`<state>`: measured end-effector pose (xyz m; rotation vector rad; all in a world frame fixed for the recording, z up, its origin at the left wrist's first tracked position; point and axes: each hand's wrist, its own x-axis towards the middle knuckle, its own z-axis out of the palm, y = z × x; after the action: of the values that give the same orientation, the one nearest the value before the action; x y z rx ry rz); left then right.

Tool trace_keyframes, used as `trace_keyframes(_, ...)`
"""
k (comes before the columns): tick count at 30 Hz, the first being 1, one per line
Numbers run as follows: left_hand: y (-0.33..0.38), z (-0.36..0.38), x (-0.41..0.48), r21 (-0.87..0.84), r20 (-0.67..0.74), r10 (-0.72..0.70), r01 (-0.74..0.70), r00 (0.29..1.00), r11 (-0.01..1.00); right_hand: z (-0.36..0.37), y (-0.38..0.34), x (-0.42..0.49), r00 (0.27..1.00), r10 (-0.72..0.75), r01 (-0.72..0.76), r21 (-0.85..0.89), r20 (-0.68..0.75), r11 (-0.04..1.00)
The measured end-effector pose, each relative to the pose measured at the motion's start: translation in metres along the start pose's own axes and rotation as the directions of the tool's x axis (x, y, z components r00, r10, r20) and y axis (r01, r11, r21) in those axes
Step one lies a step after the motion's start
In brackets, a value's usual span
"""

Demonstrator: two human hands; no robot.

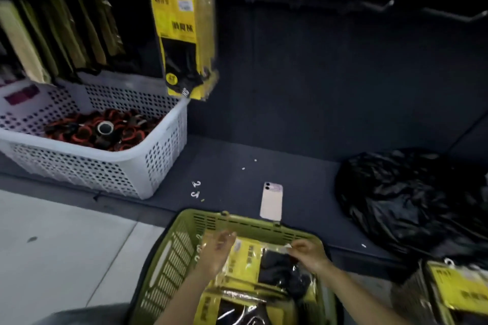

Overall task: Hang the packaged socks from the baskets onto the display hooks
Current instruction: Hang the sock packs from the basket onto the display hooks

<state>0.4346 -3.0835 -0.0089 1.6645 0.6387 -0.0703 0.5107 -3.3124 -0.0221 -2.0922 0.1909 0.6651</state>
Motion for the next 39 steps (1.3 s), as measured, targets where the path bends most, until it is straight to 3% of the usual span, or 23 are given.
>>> trace_keyframes(3,-0.029,-0.002,-0.004,0.03,0.019,-0.124,0.124,0.992,0.992,-0.002,0.028,0.002,0.998,-0.06,0.056,-0.159,-0.021,0.986)
trace_keyframes(6,-0.049,-0.003,-0.003,0.051,0.019,-0.256,0.255,0.967,0.966,-0.003,0.04,0.01,0.999,-0.041,0.033,-0.207,-0.034,0.978)
trace_keyframes(11,-0.059,0.001,0.001,0.251,0.126,-0.31,0.272,0.942,0.929,0.01,0.051,0.024,0.996,-0.043,0.069,-0.408,0.072,0.91)
trace_keyframes(15,-0.063,0.003,0.008,0.386,0.178,-0.319,0.232,0.931,0.893,0.018,0.059,0.036,0.994,-0.09,0.104,-0.626,0.054,0.773)
trace_keyframes(21,-0.076,-0.004,0.016,0.392,0.135,-0.275,0.204,0.952,0.897,0.022,0.065,0.051,0.984,-0.168,0.173,-0.56,0.06,0.81)
trace_keyframes(25,-0.076,-0.002,0.016,0.294,0.098,-0.296,0.257,0.95,0.92,0.02,0.067,0.057,0.988,-0.106,0.155,-0.601,0.116,0.784)
trace_keyframes(30,-0.05,0.007,0.01,-0.092,0.167,-0.385,0.403,0.908,0.911,0.016,0.058,0.056,0.987,-0.067,0.137,-0.536,0.148,0.833)
trace_keyframes(34,-0.014,0.008,0.005,-0.28,0.101,-0.238,0.257,0.966,0.925,0.009,0.026,0.04,0.981,-0.051,0.099,-0.258,0.185,0.961)
trace_keyframes(39,0.048,-0.012,0.006,-0.47,0.007,-0.048,0.046,0.999,0.881,0.014,-0.047,0.003,0.92,-0.342,0.341,0.041,0.188,0.939)
